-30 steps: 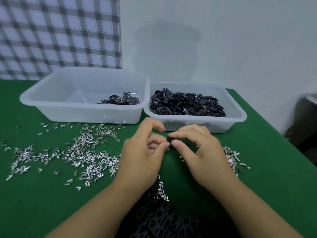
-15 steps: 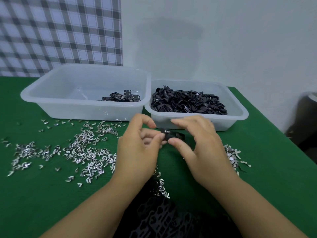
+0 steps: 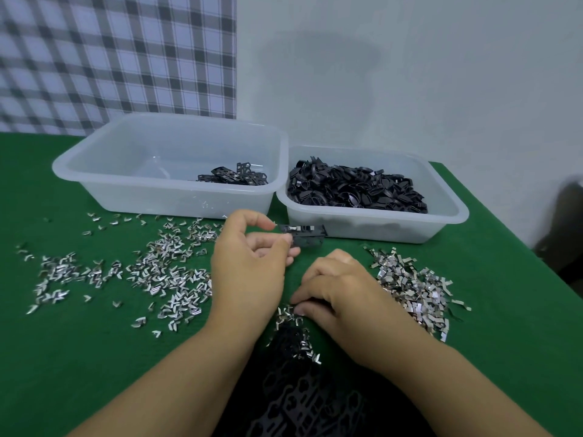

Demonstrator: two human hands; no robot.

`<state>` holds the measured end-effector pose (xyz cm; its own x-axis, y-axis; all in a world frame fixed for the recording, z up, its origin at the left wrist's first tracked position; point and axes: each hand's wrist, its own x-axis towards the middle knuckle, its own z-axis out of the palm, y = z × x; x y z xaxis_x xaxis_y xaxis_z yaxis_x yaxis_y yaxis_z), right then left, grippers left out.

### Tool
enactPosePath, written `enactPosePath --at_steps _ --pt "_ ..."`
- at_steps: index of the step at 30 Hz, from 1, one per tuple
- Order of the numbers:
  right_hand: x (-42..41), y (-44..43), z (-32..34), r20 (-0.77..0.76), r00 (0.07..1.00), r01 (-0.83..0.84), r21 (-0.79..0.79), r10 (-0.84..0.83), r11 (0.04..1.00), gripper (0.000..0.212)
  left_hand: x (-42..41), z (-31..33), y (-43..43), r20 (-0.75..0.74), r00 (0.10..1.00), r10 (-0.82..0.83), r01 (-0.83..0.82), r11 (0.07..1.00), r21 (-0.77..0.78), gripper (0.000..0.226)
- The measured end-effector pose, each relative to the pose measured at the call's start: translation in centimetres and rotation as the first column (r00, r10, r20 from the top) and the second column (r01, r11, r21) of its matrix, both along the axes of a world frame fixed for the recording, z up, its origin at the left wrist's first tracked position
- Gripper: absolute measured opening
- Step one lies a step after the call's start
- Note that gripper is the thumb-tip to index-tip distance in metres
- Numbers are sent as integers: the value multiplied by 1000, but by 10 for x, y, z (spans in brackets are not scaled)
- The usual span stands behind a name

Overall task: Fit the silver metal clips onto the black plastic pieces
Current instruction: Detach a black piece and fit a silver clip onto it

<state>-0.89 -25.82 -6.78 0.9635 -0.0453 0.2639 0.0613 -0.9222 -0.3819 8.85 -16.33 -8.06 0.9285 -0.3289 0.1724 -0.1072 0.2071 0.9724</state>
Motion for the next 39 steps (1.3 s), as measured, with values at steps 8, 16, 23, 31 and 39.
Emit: enactPosePath --at_steps 8,16,23,31,39 --pt "-5 -2 4 69 995 69 106 -77 992 3 -2 3 1 -6 1000 -20 21 1000 20 24" --pt "-11 -17 6 444 825 262 247 -349 933 19 -9 7 0 90 990 -112 101 988 118 24" --pt "-10 -19 6 457 801 275 293 -387 916 16 -15 11 1 96 976 -195 183 976 121 23" --pt "-10 -21 6 411 824 275 310 -389 910 13 -18 14 2 74 968 -241 234 967 101 20" --pt "-9 -22 6 428 815 305 254 -390 918 12 -19 16 3 73 959 -274 267 960 86 19"
